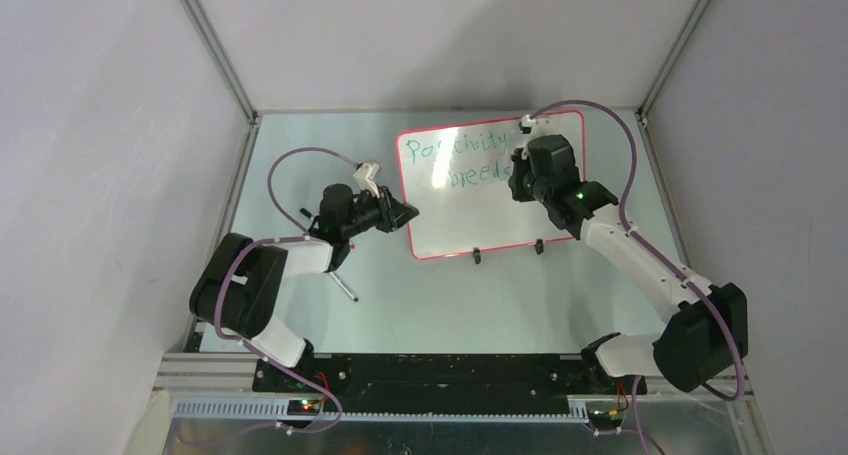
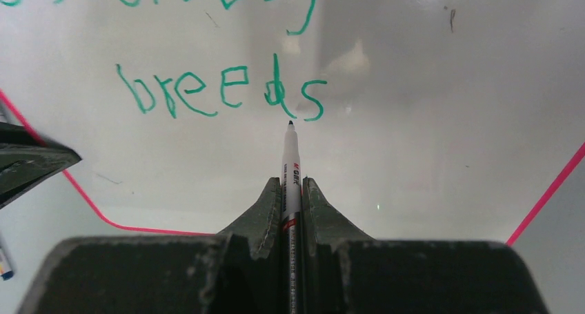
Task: Write a sentence on the whiteboard
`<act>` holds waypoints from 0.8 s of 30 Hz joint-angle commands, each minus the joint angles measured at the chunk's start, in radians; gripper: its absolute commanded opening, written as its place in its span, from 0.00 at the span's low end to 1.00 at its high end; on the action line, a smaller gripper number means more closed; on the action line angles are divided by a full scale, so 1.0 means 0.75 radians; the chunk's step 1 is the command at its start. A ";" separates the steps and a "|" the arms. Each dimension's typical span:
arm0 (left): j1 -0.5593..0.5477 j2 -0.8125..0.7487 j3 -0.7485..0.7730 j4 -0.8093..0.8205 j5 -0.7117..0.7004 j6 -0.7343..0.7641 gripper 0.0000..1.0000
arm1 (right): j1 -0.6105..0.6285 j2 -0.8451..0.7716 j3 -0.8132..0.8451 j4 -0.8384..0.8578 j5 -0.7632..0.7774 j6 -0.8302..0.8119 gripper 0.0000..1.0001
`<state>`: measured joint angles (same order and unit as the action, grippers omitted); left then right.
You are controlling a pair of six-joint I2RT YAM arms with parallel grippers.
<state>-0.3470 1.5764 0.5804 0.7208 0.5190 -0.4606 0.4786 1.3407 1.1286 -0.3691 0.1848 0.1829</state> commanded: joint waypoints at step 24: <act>-0.018 -0.039 0.025 0.009 -0.058 0.076 0.25 | -0.088 -0.163 -0.078 0.164 0.165 0.033 0.00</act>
<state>-0.3470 1.5742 0.5804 0.7197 0.5182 -0.4606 0.4217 1.2018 1.0679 -0.3031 0.2596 0.2062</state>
